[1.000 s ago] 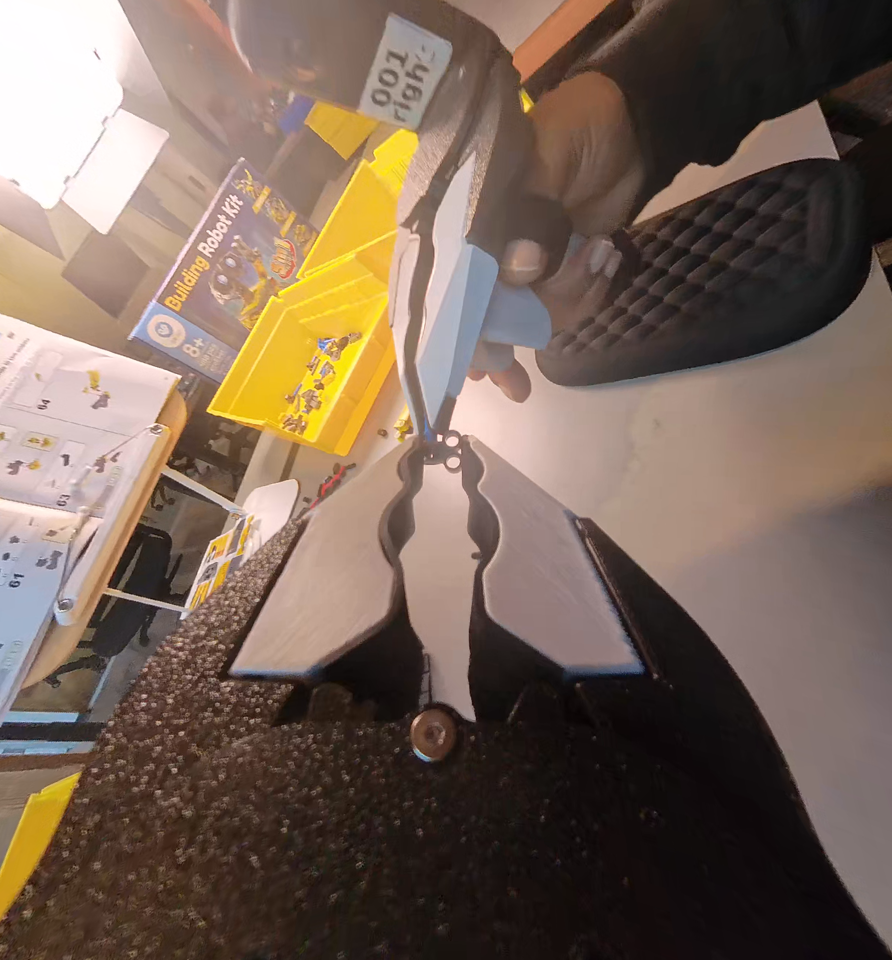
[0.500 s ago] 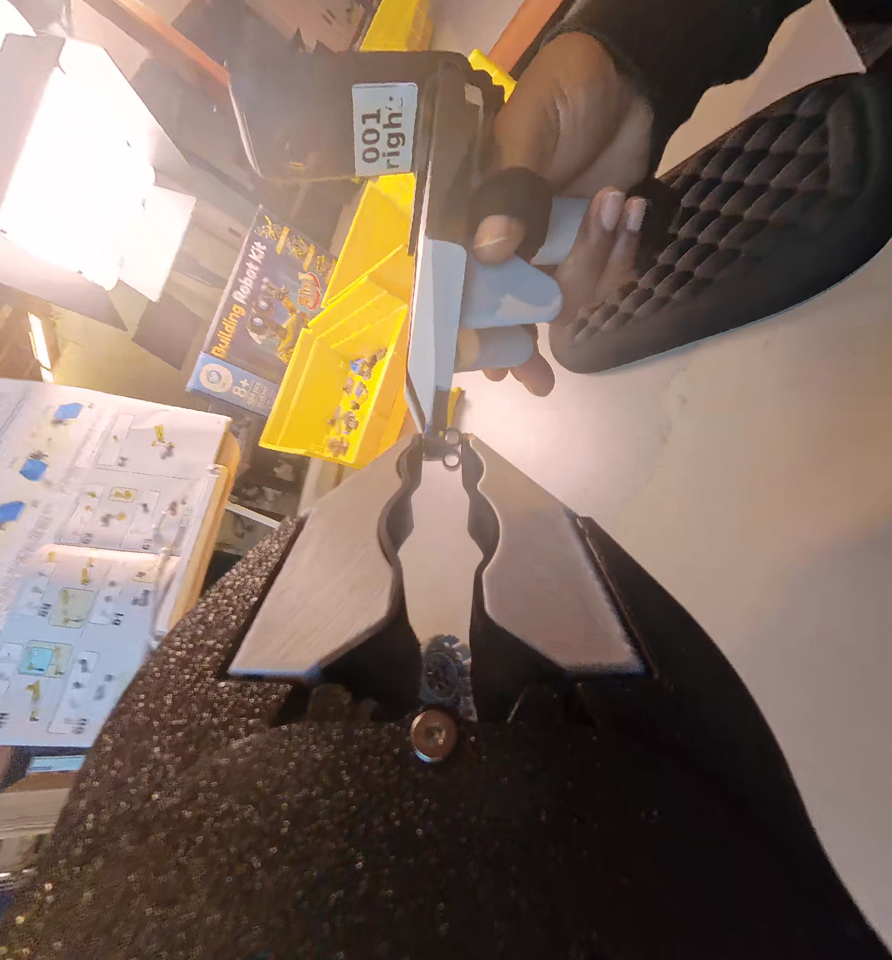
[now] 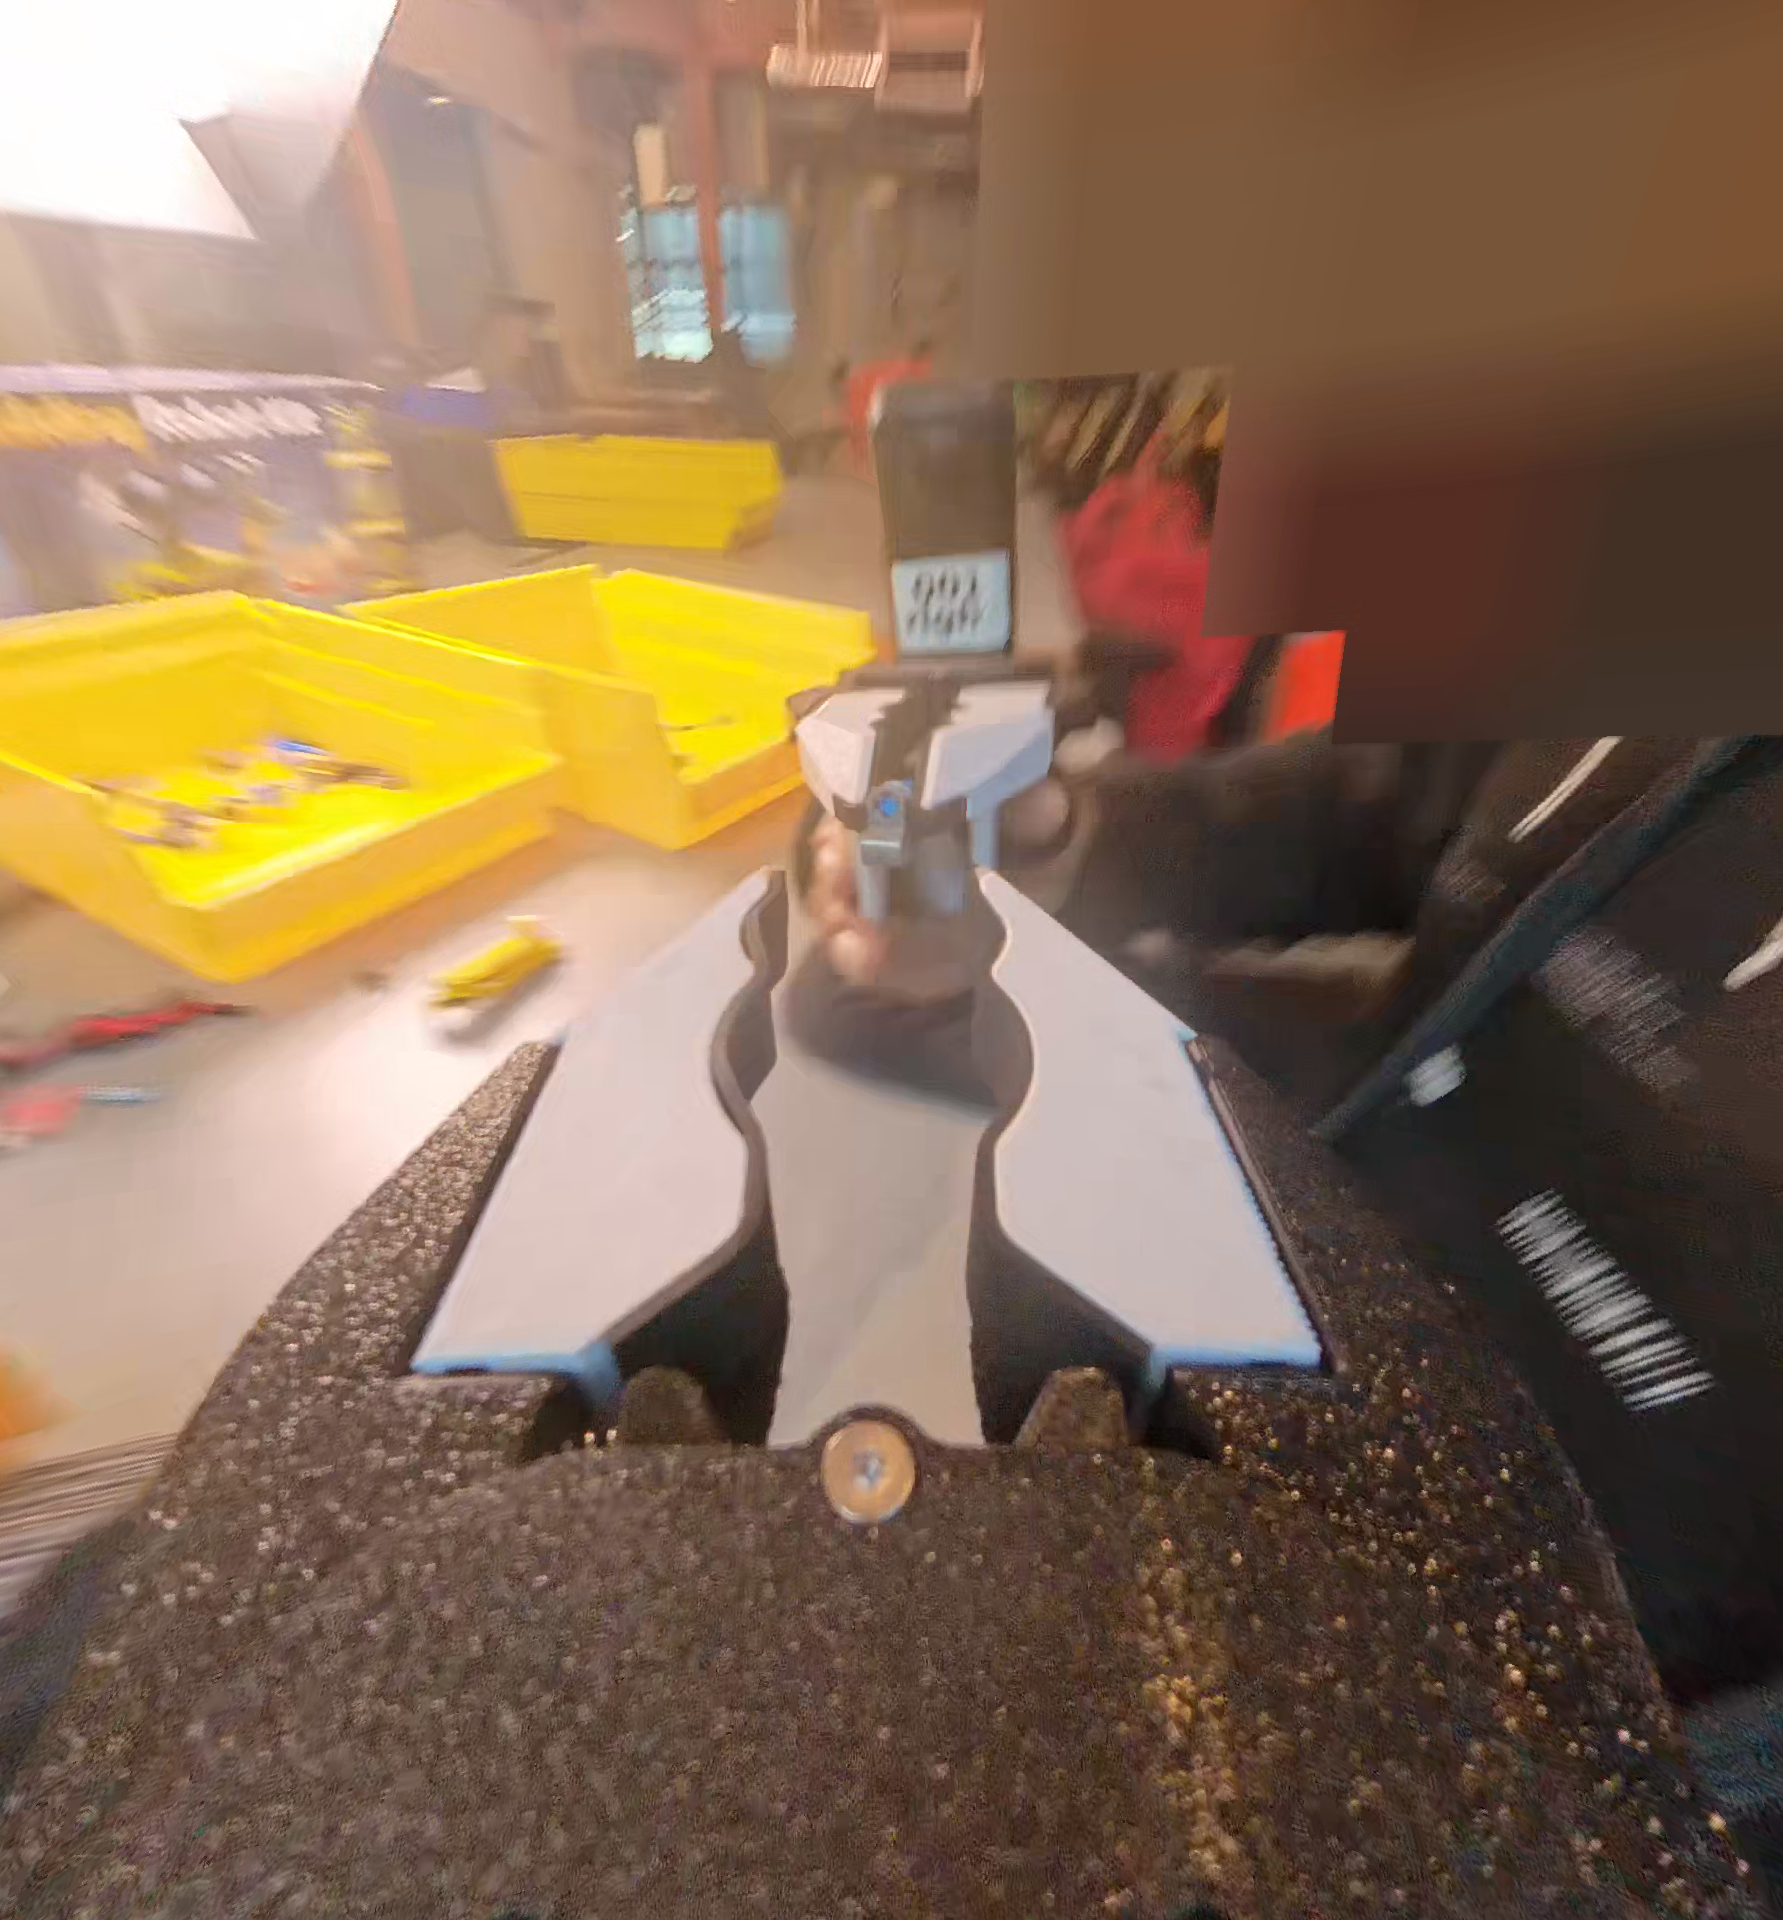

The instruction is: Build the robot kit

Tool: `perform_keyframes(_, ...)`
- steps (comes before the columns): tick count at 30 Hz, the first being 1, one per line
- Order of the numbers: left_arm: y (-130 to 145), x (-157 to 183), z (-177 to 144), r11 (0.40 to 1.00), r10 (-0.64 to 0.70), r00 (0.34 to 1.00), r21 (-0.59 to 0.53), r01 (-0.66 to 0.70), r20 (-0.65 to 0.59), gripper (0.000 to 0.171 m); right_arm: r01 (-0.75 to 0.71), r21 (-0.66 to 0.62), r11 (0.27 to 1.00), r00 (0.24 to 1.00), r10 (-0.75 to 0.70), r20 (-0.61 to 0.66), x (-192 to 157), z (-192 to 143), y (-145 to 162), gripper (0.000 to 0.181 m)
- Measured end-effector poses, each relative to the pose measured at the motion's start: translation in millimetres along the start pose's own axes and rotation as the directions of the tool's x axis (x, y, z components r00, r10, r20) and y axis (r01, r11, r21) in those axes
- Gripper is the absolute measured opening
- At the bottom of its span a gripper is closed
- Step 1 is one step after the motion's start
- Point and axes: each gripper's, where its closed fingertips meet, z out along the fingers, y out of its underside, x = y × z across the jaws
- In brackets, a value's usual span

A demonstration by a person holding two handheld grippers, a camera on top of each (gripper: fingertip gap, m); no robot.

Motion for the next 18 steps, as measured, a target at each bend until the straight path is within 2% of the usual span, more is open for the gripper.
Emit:
perform_keyframes(1, -4.2, 3.6, 0.0, 0.990, -0.127, 0.989, 0.048, 0.130, -0.077, 0.029, 0.048, 0.024, 0.999, 0.999, -0.049, 0.004, -3.3, 2.5, -3.1, 0.008)
perform_keyframes(3, -12.0, 11.6, -0.1, 0.939, -0.301, 0.924, 0.094, 0.330, -0.237, 0.027, 0.110, 0.077, 0.991, 0.994, -0.111, 0.017, -9.6, 7.5, -11.2, 0.008)
perform_keyframes(5, -20.1, 14.5, -2.6, 0.897, -0.355, 0.875, 0.143, 0.418, -0.328, 0.019, 0.112, 0.107, 0.988, 0.992, -0.118, 0.049, -15.3, 11.6, -16.6, 0.008)
perform_keyframes(8, -27.2, 16.1, -6.0, 0.878, -0.354, 0.857, 0.181, 0.443, -0.375, 0.010, 0.065, 0.135, 0.989, 0.994, -0.075, 0.073, -14.6, 12.8, -18.8, 0.008)
perform_keyframes(13, -24.4, 10.4, -6.3, 0.883, -0.353, 0.864, 0.177, 0.435, -0.359, 0.008, 0.000, 0.163, 0.987, 0.997, -0.012, 0.071, -8.6, 12.5, -15.3, 0.008)
perform_keyframes(15, -20.1, 7.3, -6.5, 0.881, -0.375, 0.856, 0.150, 0.449, -0.355, 0.008, 0.038, 0.119, 0.992, 0.998, -0.045, 0.050, -4.9, 12.4, -10.0, 0.009)
perform_keyframes(18, -11.5, 2.9, -9.1, 0.867, -0.443, 0.822, 0.063, 0.495, -0.357, 0.006, 0.207, -0.073, 0.975, 0.977, -0.204, 0.057, -1.7, 9.3, 7.8, 0.013)
